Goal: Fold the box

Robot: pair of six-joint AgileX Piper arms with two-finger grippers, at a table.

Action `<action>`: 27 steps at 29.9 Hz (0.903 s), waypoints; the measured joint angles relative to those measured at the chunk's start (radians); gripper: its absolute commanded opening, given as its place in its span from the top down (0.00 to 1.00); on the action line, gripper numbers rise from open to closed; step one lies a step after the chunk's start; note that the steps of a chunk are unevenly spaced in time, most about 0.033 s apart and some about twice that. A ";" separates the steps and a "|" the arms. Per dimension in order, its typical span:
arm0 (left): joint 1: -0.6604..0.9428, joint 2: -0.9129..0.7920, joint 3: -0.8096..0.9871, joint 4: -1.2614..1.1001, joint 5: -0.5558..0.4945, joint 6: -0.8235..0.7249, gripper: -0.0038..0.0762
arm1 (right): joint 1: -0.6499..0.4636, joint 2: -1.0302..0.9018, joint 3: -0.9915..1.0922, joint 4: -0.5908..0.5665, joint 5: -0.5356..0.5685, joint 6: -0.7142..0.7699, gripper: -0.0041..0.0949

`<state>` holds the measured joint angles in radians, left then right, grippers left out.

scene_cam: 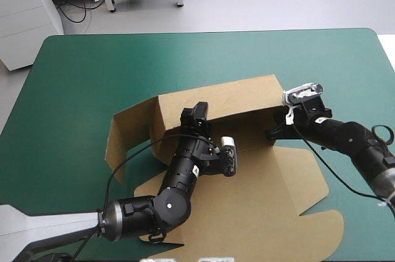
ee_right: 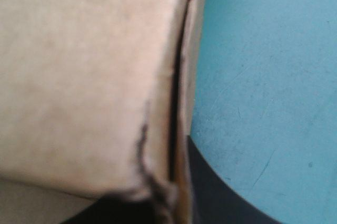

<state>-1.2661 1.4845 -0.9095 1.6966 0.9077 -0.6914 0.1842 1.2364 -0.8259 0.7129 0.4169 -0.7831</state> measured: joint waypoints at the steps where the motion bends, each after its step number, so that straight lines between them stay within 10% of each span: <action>1: -0.011 0.000 0.000 0.000 0.005 0.000 0.39 | 0.000 0.012 -0.017 -0.002 0.000 0.010 0.97; 10: -0.110 0.000 0.000 -0.002 0.093 0.000 0.41 | 0.000 0.191 -0.199 -0.070 0.004 0.067 0.97; 17: -0.129 0.000 0.000 -0.014 0.098 0.001 0.99 | 0.000 0.262 -0.269 -0.080 0.050 0.079 0.97; 27: -0.081 -0.005 -0.102 -0.475 -0.061 0.460 0.97 | 0.000 0.265 -0.274 -0.098 0.088 0.088 0.98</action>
<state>-1.3474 1.4794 -1.0111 1.2218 0.8464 -0.2314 0.1842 1.5015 -1.1004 0.6154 0.5046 -0.6954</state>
